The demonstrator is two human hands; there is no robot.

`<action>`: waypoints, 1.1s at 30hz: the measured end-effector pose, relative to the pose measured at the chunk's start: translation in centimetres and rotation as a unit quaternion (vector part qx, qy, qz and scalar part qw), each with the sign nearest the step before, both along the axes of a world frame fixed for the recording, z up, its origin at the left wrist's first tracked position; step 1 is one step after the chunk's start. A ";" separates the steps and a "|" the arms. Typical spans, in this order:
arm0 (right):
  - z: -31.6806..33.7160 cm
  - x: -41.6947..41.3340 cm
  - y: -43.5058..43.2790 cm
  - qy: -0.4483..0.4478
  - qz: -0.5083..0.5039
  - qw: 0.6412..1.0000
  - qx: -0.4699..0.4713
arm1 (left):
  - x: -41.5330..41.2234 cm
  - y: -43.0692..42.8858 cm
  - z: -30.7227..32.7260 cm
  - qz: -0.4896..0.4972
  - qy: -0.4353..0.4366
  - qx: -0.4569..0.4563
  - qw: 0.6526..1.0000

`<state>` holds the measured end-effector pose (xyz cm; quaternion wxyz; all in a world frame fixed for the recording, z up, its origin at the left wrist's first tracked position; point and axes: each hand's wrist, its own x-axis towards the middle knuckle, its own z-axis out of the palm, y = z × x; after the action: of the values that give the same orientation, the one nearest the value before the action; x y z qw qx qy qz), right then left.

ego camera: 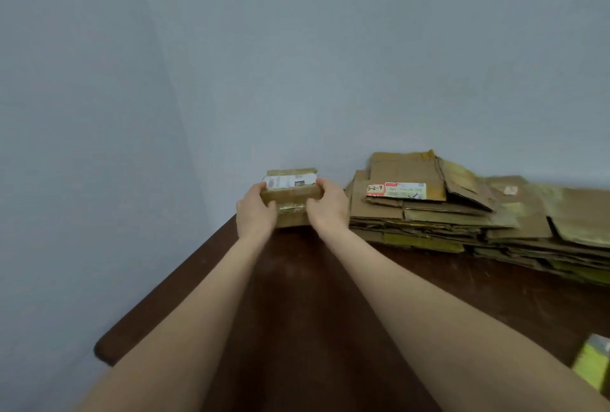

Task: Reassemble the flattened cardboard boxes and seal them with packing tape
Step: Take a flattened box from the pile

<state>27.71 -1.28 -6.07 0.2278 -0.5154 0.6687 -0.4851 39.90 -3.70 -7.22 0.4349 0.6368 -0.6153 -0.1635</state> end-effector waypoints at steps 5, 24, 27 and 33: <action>-1.6 0.1 -4.3 0.011 0.084 0.994 0.075 | -0.9 -4.2 -2.6 -0.081 -0.060 0.030 0.994; 3.2 -15.5 1.9 0.144 -0.185 0.969 -0.081 | -16.8 -1.6 3.5 -0.168 -0.103 -0.037 0.980; 3.4 -21.0 4.1 0.093 -0.258 0.962 -0.006 | -20.2 -0.7 3.5 -0.189 -0.102 0.013 0.977; 1.7 -27.7 5.8 -0.032 -0.152 0.983 0.101 | -21.5 -2.9 2.4 -0.131 -0.083 0.122 0.980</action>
<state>-0.01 4.49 -4.38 0.2236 -0.3663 0.7769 -0.4608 18.35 -6.60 -4.79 0.2760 0.6101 -0.7031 -0.2394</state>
